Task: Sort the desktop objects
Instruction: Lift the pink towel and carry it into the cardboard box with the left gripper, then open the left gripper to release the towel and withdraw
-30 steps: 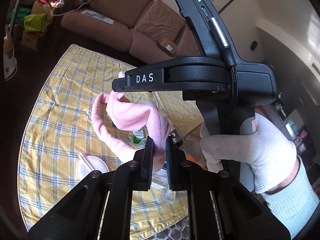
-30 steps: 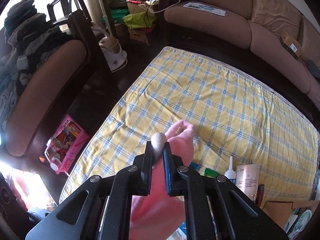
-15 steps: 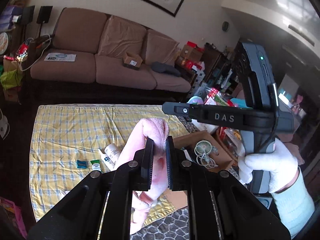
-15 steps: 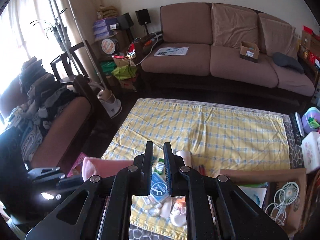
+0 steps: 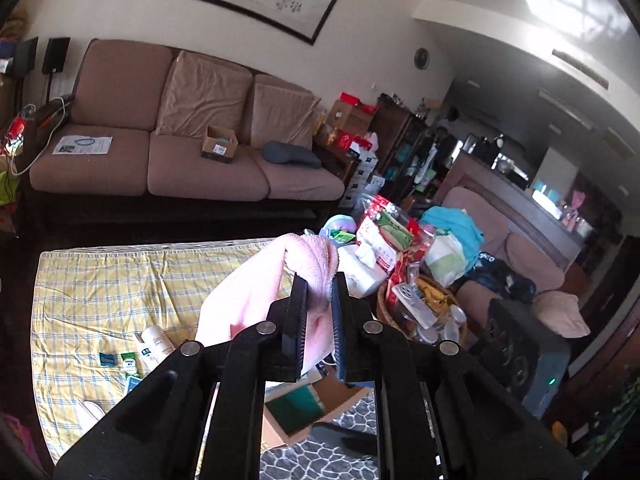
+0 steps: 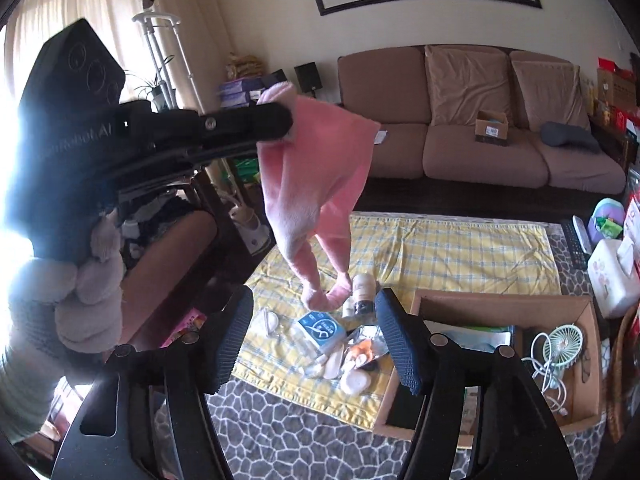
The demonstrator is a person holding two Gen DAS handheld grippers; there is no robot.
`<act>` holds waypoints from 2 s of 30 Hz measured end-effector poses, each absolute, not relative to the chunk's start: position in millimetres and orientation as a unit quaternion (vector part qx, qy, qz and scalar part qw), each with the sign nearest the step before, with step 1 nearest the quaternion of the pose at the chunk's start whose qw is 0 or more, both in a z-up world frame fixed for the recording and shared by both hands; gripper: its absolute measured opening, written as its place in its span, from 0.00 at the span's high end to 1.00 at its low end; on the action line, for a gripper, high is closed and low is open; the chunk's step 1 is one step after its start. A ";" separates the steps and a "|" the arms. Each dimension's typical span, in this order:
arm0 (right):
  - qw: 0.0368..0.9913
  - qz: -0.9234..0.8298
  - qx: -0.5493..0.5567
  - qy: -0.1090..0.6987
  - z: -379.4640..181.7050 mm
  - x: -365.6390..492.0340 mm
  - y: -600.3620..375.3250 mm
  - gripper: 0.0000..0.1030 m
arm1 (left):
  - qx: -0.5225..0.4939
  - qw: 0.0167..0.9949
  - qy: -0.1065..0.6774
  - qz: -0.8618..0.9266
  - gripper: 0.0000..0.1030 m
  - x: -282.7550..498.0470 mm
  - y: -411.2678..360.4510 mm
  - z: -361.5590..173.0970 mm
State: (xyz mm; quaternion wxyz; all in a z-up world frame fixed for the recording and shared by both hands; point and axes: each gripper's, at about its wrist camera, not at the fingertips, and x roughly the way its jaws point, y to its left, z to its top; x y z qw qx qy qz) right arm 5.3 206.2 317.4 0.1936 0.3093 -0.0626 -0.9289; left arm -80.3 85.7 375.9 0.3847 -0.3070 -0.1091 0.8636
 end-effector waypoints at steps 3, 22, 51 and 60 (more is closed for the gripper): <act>0.200 -0.928 0.300 -0.092 304.4 6.4 206.9 0.36 | -0.305 0.394 -0.102 0.861 0.90 -67.3 102.2 387.4; 0.026 -0.941 0.315 -0.118 300.2 17.2 392.3 0.88 | -0.383 0.426 -0.100 0.813 0.89 -94.5 217.8 304.2; -0.088 -0.848 0.517 -0.082 139.9 -20.7 499.7 0.44 | -0.536 0.397 -0.003 0.745 0.45 -82.5 320.3 129.8; -0.149 -0.793 0.588 0.052 153.7 -33.3 484.4 0.34 | -0.515 0.391 -0.014 0.763 0.45 -81.1 262.0 173.7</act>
